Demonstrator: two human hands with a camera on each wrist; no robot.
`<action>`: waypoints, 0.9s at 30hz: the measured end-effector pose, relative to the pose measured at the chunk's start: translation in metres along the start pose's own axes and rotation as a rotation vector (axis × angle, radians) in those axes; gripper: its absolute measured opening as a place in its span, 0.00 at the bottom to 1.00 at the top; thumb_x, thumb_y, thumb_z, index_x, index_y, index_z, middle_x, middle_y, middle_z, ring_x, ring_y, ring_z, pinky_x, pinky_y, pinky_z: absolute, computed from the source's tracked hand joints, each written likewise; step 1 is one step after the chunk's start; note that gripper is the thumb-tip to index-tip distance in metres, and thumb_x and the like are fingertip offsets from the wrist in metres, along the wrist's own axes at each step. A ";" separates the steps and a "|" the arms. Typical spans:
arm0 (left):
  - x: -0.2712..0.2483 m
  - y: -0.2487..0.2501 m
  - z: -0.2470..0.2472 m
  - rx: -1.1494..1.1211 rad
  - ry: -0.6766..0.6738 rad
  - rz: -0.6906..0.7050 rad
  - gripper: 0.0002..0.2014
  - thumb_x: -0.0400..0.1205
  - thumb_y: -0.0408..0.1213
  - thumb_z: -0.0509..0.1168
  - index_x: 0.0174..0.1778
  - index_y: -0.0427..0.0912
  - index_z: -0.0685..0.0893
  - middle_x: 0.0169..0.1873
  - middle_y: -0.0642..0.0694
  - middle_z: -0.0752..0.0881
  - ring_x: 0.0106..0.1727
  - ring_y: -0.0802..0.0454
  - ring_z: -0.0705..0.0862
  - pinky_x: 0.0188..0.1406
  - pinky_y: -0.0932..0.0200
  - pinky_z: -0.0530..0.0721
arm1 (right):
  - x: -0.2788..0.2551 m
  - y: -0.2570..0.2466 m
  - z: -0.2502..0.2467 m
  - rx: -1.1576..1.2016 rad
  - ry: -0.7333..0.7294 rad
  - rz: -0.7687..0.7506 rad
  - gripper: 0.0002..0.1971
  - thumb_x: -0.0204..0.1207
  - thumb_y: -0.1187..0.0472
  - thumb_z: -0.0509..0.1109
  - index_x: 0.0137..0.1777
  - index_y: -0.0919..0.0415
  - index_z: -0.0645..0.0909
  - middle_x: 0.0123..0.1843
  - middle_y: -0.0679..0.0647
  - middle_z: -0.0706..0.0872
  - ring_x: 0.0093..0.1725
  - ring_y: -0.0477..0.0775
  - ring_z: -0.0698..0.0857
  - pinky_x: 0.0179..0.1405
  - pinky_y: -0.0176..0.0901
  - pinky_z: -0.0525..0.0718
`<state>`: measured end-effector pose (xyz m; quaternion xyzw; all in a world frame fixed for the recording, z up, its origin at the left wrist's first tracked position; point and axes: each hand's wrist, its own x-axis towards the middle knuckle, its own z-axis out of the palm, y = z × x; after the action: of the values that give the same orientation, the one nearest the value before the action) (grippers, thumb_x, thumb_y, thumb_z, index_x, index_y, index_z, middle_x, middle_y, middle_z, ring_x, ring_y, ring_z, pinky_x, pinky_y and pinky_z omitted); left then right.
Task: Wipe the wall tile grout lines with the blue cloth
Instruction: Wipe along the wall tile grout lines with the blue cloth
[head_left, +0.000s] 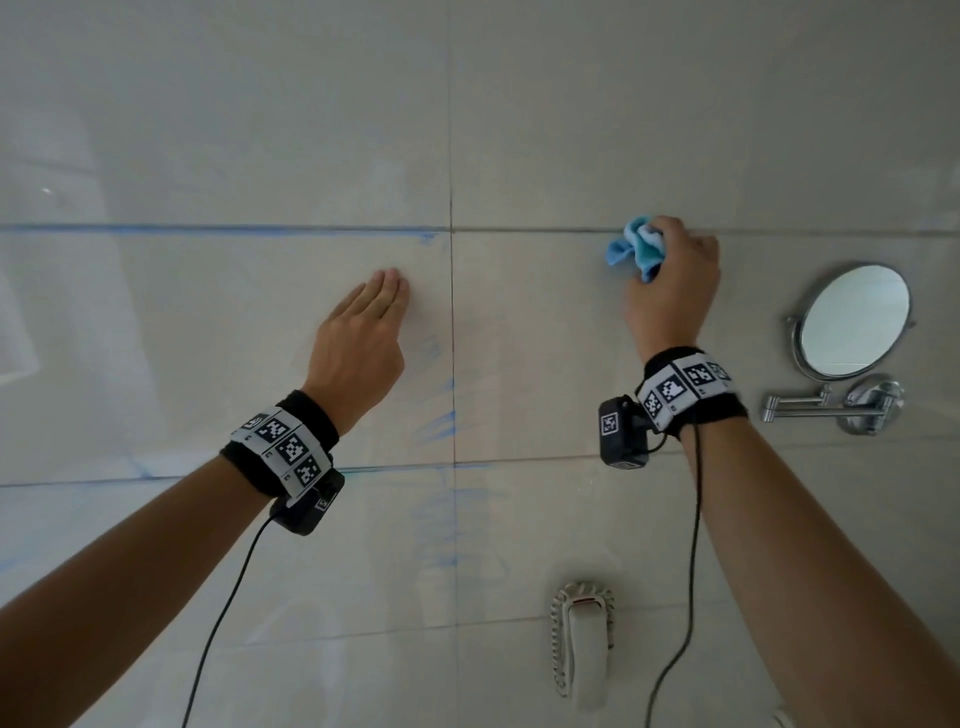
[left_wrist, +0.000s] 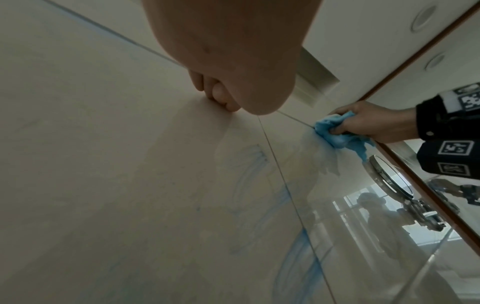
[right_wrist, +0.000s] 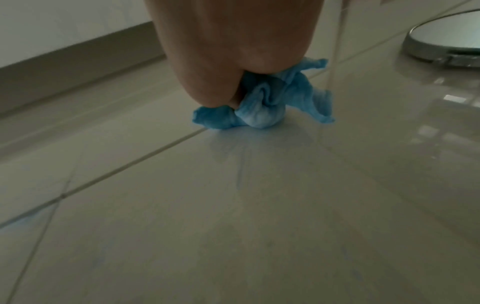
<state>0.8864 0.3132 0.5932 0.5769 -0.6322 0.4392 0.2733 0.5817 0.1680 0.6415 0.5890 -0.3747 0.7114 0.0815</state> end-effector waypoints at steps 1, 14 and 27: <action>0.000 0.001 0.001 0.002 0.001 -0.001 0.30 0.78 0.23 0.49 0.76 0.24 0.80 0.75 0.28 0.82 0.77 0.33 0.82 0.79 0.39 0.79 | -0.004 -0.008 0.004 0.013 -0.007 0.002 0.24 0.68 0.77 0.67 0.61 0.59 0.88 0.50 0.58 0.86 0.54 0.67 0.85 0.55 0.61 0.85; 0.004 0.002 -0.017 -0.123 -0.060 -0.070 0.33 0.74 0.15 0.60 0.78 0.30 0.80 0.78 0.35 0.80 0.80 0.37 0.80 0.81 0.46 0.73 | -0.042 -0.102 0.044 0.080 -0.254 -0.271 0.23 0.64 0.75 0.76 0.59 0.58 0.89 0.47 0.59 0.89 0.47 0.64 0.86 0.45 0.60 0.87; -0.026 -0.027 -0.001 -0.149 -0.058 0.008 0.45 0.71 0.13 0.59 0.90 0.34 0.64 0.89 0.41 0.65 0.90 0.44 0.63 0.88 0.47 0.66 | -0.089 -0.106 0.070 0.152 -0.314 -0.488 0.23 0.67 0.72 0.77 0.63 0.60 0.86 0.62 0.50 0.89 0.64 0.57 0.81 0.66 0.50 0.76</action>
<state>0.9174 0.3287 0.5778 0.5648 -0.6730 0.3752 0.2954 0.7215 0.2276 0.6101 0.7688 -0.1757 0.5971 0.1465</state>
